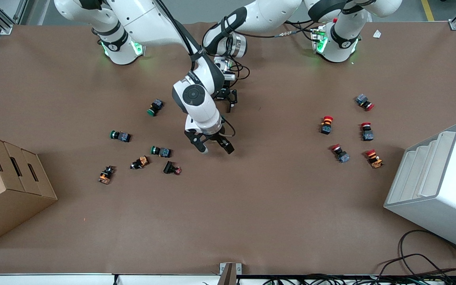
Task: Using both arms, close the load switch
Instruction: 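Lift the right gripper off the handle while the left gripper withdraws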
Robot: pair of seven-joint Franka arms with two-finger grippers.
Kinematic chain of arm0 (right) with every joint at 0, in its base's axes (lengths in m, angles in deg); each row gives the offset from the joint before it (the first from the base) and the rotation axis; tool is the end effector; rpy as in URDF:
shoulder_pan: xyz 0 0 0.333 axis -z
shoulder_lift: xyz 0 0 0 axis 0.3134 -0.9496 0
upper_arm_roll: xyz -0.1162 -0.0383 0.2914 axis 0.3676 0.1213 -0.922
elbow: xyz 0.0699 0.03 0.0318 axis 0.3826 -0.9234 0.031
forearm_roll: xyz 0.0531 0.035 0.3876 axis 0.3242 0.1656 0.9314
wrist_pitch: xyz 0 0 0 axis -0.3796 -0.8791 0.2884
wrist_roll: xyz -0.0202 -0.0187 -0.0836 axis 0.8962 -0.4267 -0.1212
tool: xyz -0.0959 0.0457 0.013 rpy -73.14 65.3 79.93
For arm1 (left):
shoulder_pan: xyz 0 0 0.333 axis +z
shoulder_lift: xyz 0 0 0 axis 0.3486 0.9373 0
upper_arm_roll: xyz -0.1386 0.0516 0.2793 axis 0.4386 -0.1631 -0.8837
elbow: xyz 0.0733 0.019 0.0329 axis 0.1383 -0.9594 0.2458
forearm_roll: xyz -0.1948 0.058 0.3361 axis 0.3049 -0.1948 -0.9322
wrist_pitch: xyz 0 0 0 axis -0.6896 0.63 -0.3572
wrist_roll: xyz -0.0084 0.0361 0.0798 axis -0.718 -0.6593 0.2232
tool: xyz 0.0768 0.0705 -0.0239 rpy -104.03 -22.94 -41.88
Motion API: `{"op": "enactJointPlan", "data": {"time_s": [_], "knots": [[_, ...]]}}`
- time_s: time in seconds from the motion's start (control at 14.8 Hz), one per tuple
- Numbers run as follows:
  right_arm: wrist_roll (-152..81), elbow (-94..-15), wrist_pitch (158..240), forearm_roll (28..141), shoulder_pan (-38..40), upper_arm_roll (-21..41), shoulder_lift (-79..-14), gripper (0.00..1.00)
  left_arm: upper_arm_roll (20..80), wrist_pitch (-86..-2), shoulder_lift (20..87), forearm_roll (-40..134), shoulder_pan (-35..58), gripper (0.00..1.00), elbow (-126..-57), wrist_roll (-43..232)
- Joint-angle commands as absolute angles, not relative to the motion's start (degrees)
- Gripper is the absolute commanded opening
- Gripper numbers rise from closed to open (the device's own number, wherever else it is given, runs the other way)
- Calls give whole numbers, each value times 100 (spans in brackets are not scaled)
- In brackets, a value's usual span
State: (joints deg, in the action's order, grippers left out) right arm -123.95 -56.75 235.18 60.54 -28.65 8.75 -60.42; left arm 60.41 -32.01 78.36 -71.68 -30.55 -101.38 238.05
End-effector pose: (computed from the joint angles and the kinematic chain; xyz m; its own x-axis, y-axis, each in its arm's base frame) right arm 0.5030 0.4643 0.2168 0.6464 -0.7587 -0.0804 -0.7527 -0.6169 -0.2297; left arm 0.1765 -0.5589 0.0683 0.4325 -0.0171 0.9015 -0.0999 -0.9946 0.0290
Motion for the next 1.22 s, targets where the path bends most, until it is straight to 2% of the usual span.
{"op": "enactJointPlan", "data": {"time_s": [0.0, 0.2, 0.41, 0.68, 0.88, 1.15], "knots": [[-12143, -5384, 23268, 5999, -2569, 829, -6162, 100, 5989, -3372, 8108, -7156, -3014, 99, -9975, 23980], [-11574, -4998, 22136, 5999, -2270, 837, -6066, 100, 5989, -3372, 8082, -7147, -2996, 99, -9966, 23945], [-10372, -5049, 21160, 5990, -1805, 864, -5513, 100, 5998, -3372, 7915, -6973, -2978, 99, -9966, 23831], [-8378, -5067, 19964, 5955, -883, 873, -4880, 100, 6050, -3389, 7345, -5963, -2917, 98, -9896, 23226], [-6987, -5094, 19164, 5474, -205, 873, -4458, 100, 6129, -3477, 6975, -5444, -2803, 98, -9738, 23014], [-5537, -5093, 18196, 5076, 629, 873, -3852, 100, 6515, -3644, 6492, -4434, -2260, 98, -9431, 22163]]}}
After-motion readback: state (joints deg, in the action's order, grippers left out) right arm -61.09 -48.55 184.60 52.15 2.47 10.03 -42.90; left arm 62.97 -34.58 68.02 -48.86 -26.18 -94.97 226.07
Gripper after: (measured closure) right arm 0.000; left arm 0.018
